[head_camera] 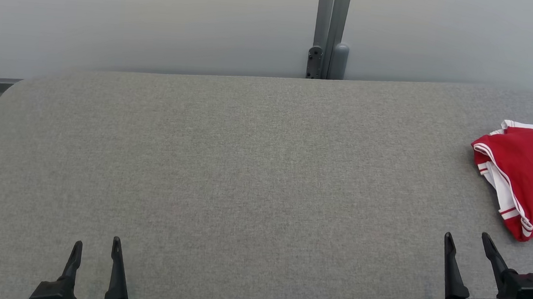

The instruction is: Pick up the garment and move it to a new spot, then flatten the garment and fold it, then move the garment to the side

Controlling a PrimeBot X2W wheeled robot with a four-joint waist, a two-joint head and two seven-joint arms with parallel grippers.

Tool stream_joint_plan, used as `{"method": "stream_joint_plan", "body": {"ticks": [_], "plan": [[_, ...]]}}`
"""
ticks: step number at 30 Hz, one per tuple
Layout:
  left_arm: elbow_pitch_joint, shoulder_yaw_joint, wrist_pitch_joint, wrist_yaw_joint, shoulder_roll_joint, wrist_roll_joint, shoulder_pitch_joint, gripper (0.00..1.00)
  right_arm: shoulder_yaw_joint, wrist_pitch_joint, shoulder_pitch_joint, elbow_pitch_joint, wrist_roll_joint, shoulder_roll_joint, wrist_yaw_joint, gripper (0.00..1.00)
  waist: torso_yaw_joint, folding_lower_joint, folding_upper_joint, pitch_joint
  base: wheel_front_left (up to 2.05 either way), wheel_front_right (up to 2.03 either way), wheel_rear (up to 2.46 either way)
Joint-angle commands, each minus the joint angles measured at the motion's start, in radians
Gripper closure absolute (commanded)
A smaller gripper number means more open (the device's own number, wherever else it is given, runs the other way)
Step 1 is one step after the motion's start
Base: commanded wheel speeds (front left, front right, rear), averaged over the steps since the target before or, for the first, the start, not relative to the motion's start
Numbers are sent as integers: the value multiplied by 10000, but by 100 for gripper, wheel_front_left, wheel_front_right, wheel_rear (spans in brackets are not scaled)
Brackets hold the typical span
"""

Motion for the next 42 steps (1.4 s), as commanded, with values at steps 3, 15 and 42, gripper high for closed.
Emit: {"method": "stream_joint_plan", "body": {"ticks": [3,15,42], "plan": [[12,-40,2,47,28,-106,-143,0,7,-26,-46,-1,-25,-31,-8,0,124,0,0,-33,0,0,0],[195,-252,2,-215,28,-133,-245,0,201,-26,-93,88,-39,-14,-8,0,244,0,0,-39,0,0,0],[598,-135,816,-667,-21,-2976,-498,100,91,848,-405,559,3252,225,2,100,161,0,0,-21,0,0,0]]}}
